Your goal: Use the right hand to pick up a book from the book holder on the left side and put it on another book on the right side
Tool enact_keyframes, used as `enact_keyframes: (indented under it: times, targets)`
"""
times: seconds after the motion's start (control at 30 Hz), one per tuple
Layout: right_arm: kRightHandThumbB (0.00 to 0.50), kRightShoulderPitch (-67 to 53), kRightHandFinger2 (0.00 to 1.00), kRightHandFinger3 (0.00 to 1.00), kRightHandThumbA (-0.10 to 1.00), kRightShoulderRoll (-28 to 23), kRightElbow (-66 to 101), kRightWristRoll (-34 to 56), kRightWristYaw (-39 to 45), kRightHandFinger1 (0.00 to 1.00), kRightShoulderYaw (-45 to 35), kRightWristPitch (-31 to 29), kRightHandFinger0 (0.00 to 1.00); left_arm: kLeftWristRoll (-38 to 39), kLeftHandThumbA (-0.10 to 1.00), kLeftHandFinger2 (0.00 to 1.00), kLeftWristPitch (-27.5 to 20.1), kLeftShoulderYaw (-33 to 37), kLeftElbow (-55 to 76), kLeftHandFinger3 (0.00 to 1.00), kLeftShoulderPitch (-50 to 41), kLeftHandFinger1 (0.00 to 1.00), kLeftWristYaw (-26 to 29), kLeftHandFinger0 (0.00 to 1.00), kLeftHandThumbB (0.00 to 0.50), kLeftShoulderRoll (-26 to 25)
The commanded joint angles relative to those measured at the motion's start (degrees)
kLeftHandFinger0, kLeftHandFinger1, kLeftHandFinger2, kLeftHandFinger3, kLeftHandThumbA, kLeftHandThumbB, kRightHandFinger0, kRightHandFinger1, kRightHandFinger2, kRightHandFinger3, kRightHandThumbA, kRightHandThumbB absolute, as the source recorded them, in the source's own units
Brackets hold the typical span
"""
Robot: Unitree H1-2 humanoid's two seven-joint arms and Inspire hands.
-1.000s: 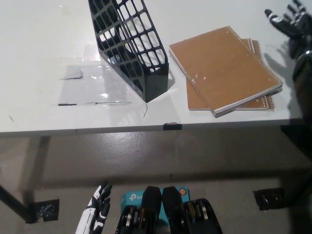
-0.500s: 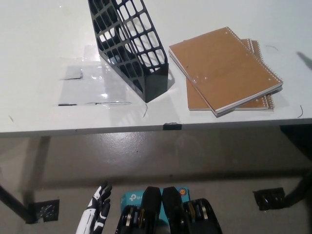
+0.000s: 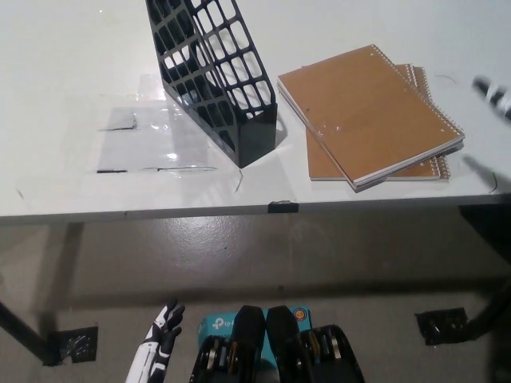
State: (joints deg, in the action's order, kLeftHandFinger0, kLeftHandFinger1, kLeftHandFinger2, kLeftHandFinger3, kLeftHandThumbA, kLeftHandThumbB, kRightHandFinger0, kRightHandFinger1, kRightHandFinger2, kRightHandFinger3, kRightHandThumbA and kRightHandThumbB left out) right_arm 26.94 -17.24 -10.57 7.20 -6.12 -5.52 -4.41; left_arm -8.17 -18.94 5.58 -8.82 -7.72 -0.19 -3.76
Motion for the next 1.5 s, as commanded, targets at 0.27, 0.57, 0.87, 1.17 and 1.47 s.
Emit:
enact_keyframes:
  times: [0.27, 0.57, 0.87, 1.17, 1.47]
  targets:
    - [0.188, -27.6, 1.00, 1.00, 1.00, 3.8, 57.9, -8.9, 9.6, 1.00, 11.7, -9.9, 1.00, 2.0, 1.00, 1.00, -1.4, 0.2, 1.5, 1.00, 4.5, 1.00, -2.1, 1.00, 0.270, -1.0]
    - [0.182, -29.2, 1.00, 1.00, 0.98, 6.0, 51.2, -13.3, 8.4, 1.00, 13.4, -13.0, 1.00, 1.5, 1.00, 1.00, -1.5, -0.7, 1.6, 1.00, 5.9, 1.00, -1.0, 1.00, 0.238, -1.2]
    - [0.254, -32.3, 1.00, 1.00, 0.99, 7.7, 23.5, -26.3, 0.8, 1.00, 14.9, -19.0, 1.00, 2.2, 1.00, 1.00, -3.4, -0.6, 1.1, 1.00, 3.8, 1.00, -0.8, 1.00, 0.226, -1.4]
    - [0.233, -34.6, 1.00, 1.00, 0.92, 7.4, 5.9, -27.6, -2.8, 1.00, 16.1, -22.5, 1.00, 2.1, 1.00, 1.00, -4.0, 0.3, 0.9, 1.00, 0.4, 1.00, -1.4, 1.00, 0.232, -1.6]
    - [0.257, -35.1, 1.00, 1.00, 0.96, 6.3, 0.7, -27.3, -3.9, 1.00, 17.4, -22.5, 1.00, 2.0, 1.00, 1.00, -4.5, 0.4, 0.1, 1.00, -1.1, 1.00, -1.7, 1.00, 0.224, -1.8]
